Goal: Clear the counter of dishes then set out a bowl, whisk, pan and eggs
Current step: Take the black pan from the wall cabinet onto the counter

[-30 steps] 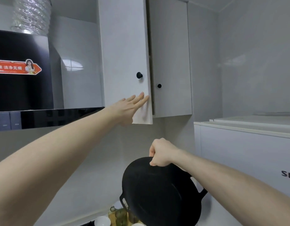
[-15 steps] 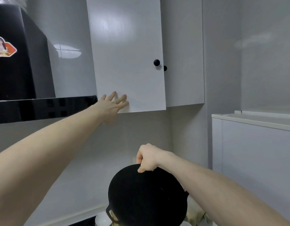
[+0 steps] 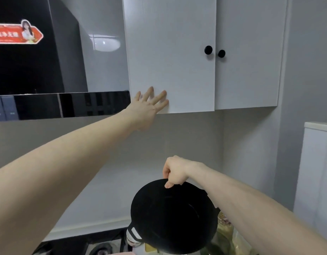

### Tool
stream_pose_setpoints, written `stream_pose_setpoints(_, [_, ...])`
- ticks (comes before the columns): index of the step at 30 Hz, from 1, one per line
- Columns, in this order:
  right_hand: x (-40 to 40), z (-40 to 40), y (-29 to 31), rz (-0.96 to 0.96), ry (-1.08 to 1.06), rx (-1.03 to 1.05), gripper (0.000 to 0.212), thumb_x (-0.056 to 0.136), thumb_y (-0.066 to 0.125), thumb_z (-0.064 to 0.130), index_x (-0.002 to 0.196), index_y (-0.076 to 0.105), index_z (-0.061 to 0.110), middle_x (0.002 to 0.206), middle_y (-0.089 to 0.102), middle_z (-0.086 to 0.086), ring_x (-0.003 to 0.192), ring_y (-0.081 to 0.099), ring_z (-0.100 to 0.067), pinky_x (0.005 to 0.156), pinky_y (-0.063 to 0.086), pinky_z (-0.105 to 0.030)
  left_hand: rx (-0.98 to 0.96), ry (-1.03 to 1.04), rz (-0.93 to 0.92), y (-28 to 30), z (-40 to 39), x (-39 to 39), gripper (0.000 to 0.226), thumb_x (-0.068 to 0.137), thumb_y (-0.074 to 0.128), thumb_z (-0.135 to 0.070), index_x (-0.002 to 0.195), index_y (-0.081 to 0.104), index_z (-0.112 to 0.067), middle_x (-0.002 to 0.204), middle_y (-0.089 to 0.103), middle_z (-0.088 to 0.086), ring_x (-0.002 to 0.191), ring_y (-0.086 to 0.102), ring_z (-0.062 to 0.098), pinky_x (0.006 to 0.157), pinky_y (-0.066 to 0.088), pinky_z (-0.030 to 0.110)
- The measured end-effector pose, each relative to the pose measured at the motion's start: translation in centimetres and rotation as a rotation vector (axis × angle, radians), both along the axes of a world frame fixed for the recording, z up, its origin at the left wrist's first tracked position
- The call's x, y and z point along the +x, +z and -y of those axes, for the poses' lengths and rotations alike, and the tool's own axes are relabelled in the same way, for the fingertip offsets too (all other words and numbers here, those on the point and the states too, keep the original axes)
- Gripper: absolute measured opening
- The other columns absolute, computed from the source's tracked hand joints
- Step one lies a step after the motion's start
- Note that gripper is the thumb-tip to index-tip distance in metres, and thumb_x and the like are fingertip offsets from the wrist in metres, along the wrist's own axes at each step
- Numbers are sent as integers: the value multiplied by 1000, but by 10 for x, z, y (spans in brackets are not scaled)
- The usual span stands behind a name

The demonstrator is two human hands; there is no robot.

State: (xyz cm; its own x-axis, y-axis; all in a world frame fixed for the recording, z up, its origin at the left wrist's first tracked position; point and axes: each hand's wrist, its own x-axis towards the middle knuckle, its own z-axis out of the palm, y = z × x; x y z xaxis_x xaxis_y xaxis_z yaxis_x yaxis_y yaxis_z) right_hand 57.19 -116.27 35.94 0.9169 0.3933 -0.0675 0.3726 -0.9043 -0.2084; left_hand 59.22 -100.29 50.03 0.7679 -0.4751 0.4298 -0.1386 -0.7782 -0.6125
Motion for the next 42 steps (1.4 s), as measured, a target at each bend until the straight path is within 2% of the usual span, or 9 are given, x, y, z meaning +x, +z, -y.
stream_pose_setpoints(14, [7, -16, -8, 0, 88, 32, 27, 85, 80, 24, 110, 73, 18, 96, 73, -1, 58, 69, -18, 80, 64, -38, 43, 77, -17, -3, 4, 1, 98, 82, 48, 0, 161, -3, -30, 167, -20, -5, 155, -14, 37, 124, 9, 59])
stream_pose_setpoints(20, [-5, -25, -5, 33, 128, 56, 21, 86, 79, 23, 105, 73, 18, 75, 65, 7, 56, 66, -19, 77, 64, -36, 81, 63, 4, -7, -6, -3, 94, 74, 57, -4, 156, 17, -25, 164, 0, -5, 151, 5, 36, 117, 25, 52])
stream_pose_setpoints(23, [-12, -31, -4, 64, 152, 84, 17, 85, 79, 21, 101, 74, 17, 70, 60, 9, 57, 64, -16, 69, 62, -31, 72, 72, -62, -16, -22, -18, 94, 78, 57, -4, 159, 13, -22, 164, 8, -5, 154, 1, 35, 122, 18, 55])
stream_pose_setpoints(26, [-21, -41, -7, 101, 177, 79, 13, 84, 80, 24, 95, 74, 21, 72, 63, 11, 65, 62, -9, 74, 58, -29, 5, 77, -172, -42, -49, -52, 92, 84, 53, -9, 162, 8, -23, 170, 3, -3, 156, -5, 33, 125, 11, 53])
stream_pose_setpoints(31, [-43, -67, -18, 179, 195, 72, 14, 82, 81, 34, 93, 74, 30, 86, 71, 12, 85, 66, -13, 79, 54, -29, -335, 36, -351, -119, -129, -131, 85, 84, 45, -7, 161, 17, -31, 171, 3, -8, 158, -2, 20, 127, 10, 41])
stream_pose_setpoints(34, [-65, -90, -25, 231, 234, 81, 12, 84, 78, 36, 94, 74, 32, 82, 67, 17, 79, 61, -9, 66, 44, -25, -757, 73, -514, -170, -193, -185, 74, 89, 49, -7, 156, 31, -35, 166, 22, -13, 152, 23, 14, 120, 26, 30])
stream_pose_setpoints(36, [-83, -113, -29, 260, 274, 98, 7, 85, 76, 37, 89, 73, 33, 76, 64, 19, 74, 58, -4, 61, 39, -23, -1032, 143, -592, -205, -239, -222, 58, 95, 55, -14, 147, 44, -38, 154, 40, -17, 139, 45, 10, 111, 36, 27])
stream_pose_setpoints(40, [-123, -168, -43, 295, 358, 165, 8, 86, 75, 41, 89, 74, 35, 77, 65, 18, 77, 59, -6, 66, 45, -26, -1434, 301, -636, -262, -312, -287, 15, 101, 60, -33, 115, 66, -31, 116, 70, -15, 114, 65, 10, 101, 50, 30])
stream_pose_setpoints(42, [-147, -211, -55, 311, 437, 186, 8, 86, 75, 42, 91, 75, 36, 82, 70, 16, 82, 62, -9, 72, 49, -29, -1598, 449, -641, -282, -343, -330, 27, 102, 54, -44, 109, 70, -23, 101, 76, -8, 101, 70, 17, 93, 55, 38])
